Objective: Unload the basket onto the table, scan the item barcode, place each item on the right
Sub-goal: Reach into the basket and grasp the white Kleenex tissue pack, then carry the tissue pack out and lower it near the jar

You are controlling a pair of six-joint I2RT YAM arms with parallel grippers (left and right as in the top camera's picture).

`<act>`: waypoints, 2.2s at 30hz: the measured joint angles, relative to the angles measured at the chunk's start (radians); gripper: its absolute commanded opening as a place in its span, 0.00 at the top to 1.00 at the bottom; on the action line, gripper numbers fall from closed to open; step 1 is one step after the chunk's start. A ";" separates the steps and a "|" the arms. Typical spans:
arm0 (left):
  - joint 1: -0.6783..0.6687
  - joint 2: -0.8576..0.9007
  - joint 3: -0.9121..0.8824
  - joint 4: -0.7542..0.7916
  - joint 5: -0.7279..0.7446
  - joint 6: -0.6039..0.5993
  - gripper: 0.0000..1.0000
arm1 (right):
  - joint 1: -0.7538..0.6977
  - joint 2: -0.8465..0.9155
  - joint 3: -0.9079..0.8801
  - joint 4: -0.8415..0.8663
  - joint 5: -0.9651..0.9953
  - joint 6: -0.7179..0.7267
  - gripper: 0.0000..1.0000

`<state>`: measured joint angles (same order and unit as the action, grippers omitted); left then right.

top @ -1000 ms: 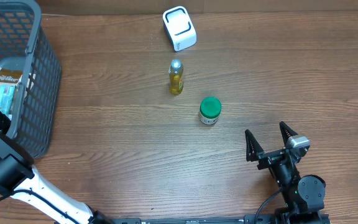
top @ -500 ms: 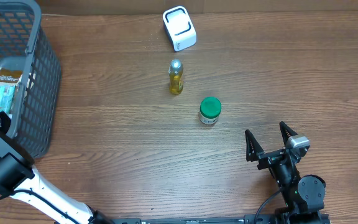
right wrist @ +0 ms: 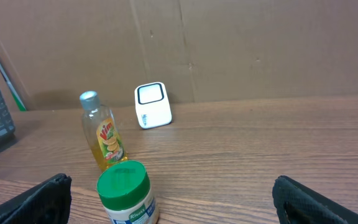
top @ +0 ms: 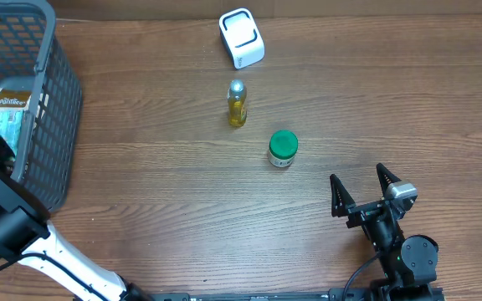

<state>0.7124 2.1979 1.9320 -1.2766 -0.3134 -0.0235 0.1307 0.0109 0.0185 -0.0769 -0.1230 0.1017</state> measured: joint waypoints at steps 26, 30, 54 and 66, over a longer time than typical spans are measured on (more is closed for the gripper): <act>-0.117 -0.430 0.285 -0.019 1.088 -0.072 0.96 | 0.000 0.000 0.000 0.000 0.000 0.000 0.00; -0.208 -0.430 0.256 -0.073 1.133 -0.074 0.96 | 0.000 0.000 0.000 0.000 0.000 0.000 0.00; -0.929 -0.428 -0.568 0.509 1.077 -0.241 0.96 | 0.000 0.000 0.000 0.000 0.000 0.000 0.00; -0.992 -0.374 -0.769 0.661 1.239 -0.344 0.94 | 0.000 0.000 0.000 0.000 0.000 0.000 0.00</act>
<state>-0.2798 1.8236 1.1625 -0.6155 0.9260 -0.3679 0.1307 0.0109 0.0185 -0.0765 -0.1226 0.1017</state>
